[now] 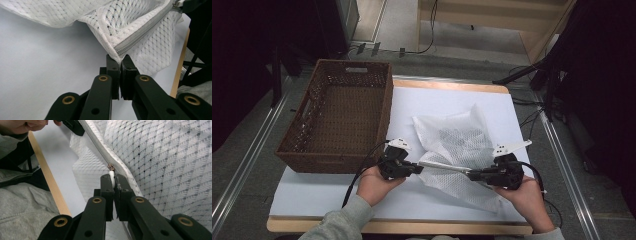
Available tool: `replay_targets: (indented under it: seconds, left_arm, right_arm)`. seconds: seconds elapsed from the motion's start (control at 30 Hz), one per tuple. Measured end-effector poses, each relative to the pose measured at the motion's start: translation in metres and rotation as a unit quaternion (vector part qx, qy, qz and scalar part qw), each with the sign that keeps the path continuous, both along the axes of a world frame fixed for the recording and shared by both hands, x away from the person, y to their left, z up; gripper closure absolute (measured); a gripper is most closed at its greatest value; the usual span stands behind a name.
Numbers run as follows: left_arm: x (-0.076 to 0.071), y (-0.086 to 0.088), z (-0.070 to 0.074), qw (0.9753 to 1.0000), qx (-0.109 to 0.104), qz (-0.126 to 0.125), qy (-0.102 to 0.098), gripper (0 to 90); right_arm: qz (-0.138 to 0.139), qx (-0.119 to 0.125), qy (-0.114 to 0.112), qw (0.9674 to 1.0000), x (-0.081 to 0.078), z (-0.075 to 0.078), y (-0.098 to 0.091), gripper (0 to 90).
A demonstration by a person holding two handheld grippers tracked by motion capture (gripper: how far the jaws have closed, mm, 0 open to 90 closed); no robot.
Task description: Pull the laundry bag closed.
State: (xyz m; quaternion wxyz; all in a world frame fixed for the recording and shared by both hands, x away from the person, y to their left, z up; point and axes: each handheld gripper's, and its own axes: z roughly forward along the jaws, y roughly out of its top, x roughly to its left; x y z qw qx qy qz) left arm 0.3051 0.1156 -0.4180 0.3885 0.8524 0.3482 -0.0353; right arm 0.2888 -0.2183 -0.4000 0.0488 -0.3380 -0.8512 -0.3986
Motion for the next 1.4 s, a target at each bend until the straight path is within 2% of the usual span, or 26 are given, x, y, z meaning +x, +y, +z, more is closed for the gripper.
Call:
replay_targets:
  seconds: [0.33, 0.8, 1.1, 1.4]
  left_arm:
    - [0.001, 0.001, 0.0, 1.0, 0.002, 0.003, 0.0, 87.8]
    - [0.0, 0.0, -0.001, 1.0, 0.008, 0.0, -0.002, 87.8]
    - [0.0, 0.0, -0.001, 1.0, 0.009, 0.002, 0.0, 87.7]
    - [0.0, -0.002, -0.002, 0.9999, 0.013, -0.002, 0.0, 87.6]
  right_arm:
    - [-0.013, 0.0, 0.001, 0.9999, -0.001, 0.0, -0.015, 87.7]
    - [-0.017, -0.004, 0.003, 0.9998, -0.002, 0.0, -0.02, 87.8]
    - [-0.032, -0.005, 0.005, 0.9994, -0.006, -0.001, -0.037, 87.7]
    - [-0.035, -0.007, 0.006, 0.9993, -0.007, -0.002, -0.038, 87.7]
